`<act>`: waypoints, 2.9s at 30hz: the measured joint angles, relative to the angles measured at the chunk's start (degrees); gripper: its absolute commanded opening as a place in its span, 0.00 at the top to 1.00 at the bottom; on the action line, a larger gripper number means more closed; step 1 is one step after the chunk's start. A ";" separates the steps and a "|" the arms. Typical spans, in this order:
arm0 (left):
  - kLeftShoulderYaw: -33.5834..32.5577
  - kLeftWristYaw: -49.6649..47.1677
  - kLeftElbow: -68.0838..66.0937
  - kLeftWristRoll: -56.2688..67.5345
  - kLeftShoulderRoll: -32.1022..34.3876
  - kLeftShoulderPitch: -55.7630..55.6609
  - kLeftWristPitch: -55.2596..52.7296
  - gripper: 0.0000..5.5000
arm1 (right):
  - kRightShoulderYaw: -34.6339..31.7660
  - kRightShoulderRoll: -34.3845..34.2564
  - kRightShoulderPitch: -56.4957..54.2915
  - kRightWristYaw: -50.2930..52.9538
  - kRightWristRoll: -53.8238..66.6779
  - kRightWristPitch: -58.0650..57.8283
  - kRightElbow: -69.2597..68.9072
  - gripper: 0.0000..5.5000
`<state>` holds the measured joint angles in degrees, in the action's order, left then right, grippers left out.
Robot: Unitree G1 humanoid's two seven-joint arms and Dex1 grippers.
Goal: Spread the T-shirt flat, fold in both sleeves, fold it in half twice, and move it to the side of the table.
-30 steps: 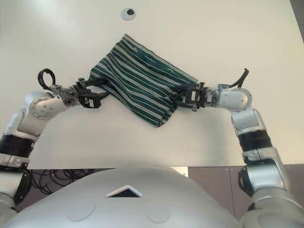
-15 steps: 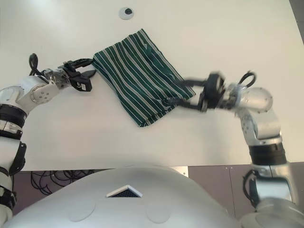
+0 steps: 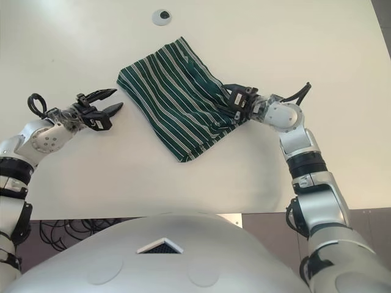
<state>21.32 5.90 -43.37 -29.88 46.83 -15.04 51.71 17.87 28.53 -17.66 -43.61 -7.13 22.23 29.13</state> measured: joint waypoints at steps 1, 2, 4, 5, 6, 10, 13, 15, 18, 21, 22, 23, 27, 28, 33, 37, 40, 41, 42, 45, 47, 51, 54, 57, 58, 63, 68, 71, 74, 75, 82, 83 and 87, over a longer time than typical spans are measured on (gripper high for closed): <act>-0.40 0.27 0.43 0.29 0.08 0.53 -0.22 0.64 | 0.46 0.96 0.82 -1.78 0.61 0.05 -1.32 0.54; -1.25 0.33 1.04 0.86 0.16 1.55 -0.33 0.64 | 0.82 2.65 2.87 -6.22 2.73 -0.39 -4.68 0.54; -2.48 1.06 1.66 2.33 0.66 3.30 -0.82 0.64 | 1.91 5.25 8.17 -12.82 8.00 -2.36 -12.35 0.54; -2.98 1.65 2.02 3.15 0.77 4.05 -0.93 0.64 | 2.42 6.12 10.38 -14.66 10.04 -3.60 -15.59 0.54; -3.44 2.77 2.79 4.31 0.97 5.06 -1.21 0.64 | 2.48 6.31 12.17 -16.05 11.60 -5.62 -18.12 0.54; -2.73 14.67 12.78 20.91 1.79 13.78 -1.89 0.64 | 2.80 6.22 16.89 -19.86 16.61 -14.24 -26.35 0.54; -1.21 25.61 25.67 38.67 2.25 23.03 -6.80 0.64 | 1.95 6.07 17.53 -20.00 19.69 -19.06 -29.97 0.54; -1.67 29.44 30.02 41.78 3.96 26.46 -8.50 0.64 | -0.86 6.11 17.54 -19.46 21.26 -20.64 -30.72 0.54; -3.76 31.21 30.76 37.32 6.33 28.89 -9.47 0.64 | -6.83 6.87 17.43 -19.95 25.91 -23.06 -30.66 0.54; -3.70 31.96 34.10 32.51 6.44 30.77 -7.73 0.62 | -12.84 11.34 19.86 -24.51 30.66 -24.37 -29.86 0.53; -3.61 32.10 34.66 30.80 6.47 31.22 -6.87 0.59 | -13.83 12.73 21.39 -25.52 31.42 -24.05 -29.44 0.50; -3.65 32.14 34.82 29.81 6.58 31.41 -6.17 0.57 | -14.89 13.05 22.80 -26.45 31.25 -22.58 -28.62 0.48; -3.18 33.37 34.69 28.64 7.18 31.68 -3.38 0.48 | -15.77 16.10 28.88 -30.09 24.96 -8.95 -23.43 0.35; -2.74 33.39 34.87 28.62 7.17 32.05 -2.52 0.45 | -15.38 17.47 29.97 -29.90 20.97 -4.24 -21.21 0.31; -2.31 32.85 35.20 27.39 6.52 33.59 0.76 0.45 | -13.91 19.69 29.79 -27.00 15.09 12.07 -17.41 0.31; -3.00 30.76 34.41 24.43 6.23 34.20 4.18 0.45 | -11.62 19.29 32.00 -24.72 15.64 15.91 -18.48 0.31; -3.88 28.06 33.90 20.60 4.99 34.50 6.97 0.45 | -9.65 19.23 32.77 -23.56 15.86 17.25 -19.43 0.31; -4.26 26.99 33.64 19.37 4.47 34.49 7.82 0.45 | -9.04 19.24 32.89 -23.51 15.95 17.55 -19.75 0.31; -4.96 25.18 33.29 16.78 3.91 34.35 9.44 0.45 | -8.22 19.23 33.10 -23.39 16.13 17.69 -20.15 0.31; -6.52 20.75 32.40 9.92 2.26 33.36 12.97 0.45 | -6.12 19.23 33.15 -22.54 16.15 18.66 -20.83 0.31; -7.22 17.73 31.90 5.97 1.57 32.68 14.73 0.45 | -4.95 19.16 32.84 -21.14 15.39 21.04 -20.57 0.31; -7.44 11.37 30.06 -0.55 0.01 30.66 17.03 0.49 | -2.34 18.95 29.36 -17.36 11.64 26.46 -18.75 0.30; -6.43 8.25 28.30 -3.06 -0.02 29.34 17.93 0.59 | -0.30 18.93 27.55 -15.42 10.82 28.54 -17.45 0.34; -5.59 7.06 27.47 -4.35 0.13 27.83 18.87 0.66 | 1.54 18.94 26.04 -13.75 9.27 30.16 -16.46 0.44; -5.31 6.72 27.12 -4.38 0.17 27.37 19.15 0.69 | 2.24 18.94 25.66 -13.41 9.18 30.32 -16.13 0.48; -4.27 5.37 26.29 -4.38 0.63 26.00 19.85 0.73 | 5.25 18.89 24.18 -12.03 8.50 31.28 -14.80 0.65; -2.91 5.09 25.96 -3.85 1.08 24.83 19.93 0.79 | 7.38 16.85 22.79 -9.80 6.57 32.06 -13.39 0.83; -2.01 5.06 25.87 -3.09 1.63 24.15 19.93 0.83 | 8.88 16.56 22.05 -8.79 6.09 32.69 -12.30 0.94; -1.26 5.03 25.74 -2.24 2.01 23.67 19.94 0.87 | 10.13 14.43 20.68 -8.07 4.83 33.38 -10.98 1.00; -1.13 5.03 25.63 -2.07 2.06 23.53 19.94 0.88 | 10.32 14.44 20.52 -7.99 4.82 33.41 -10.86 1.00; 6.17 15.10 25.10 17.33 4.32 23.64 14.82 0.97 | 12.15 15.43 22.38 -13.23 14.82 25.73 -14.50 1.00; 8.96 20.43 27.53 24.71 5.66 25.04 11.17 0.99 | 12.72 16.29 24.05 -15.99 18.46 22.18 -17.14 1.00; 16.76 42.11 41.52 50.14 15.68 32.39 -8.33 1.00 | 12.38 24.30 29.97 -25.97 34.31 5.57 -28.46 1.00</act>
<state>38.08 48.02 -1.86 20.26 62.52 17.35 43.37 30.25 52.83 12.31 -69.58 27.18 27.80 0.67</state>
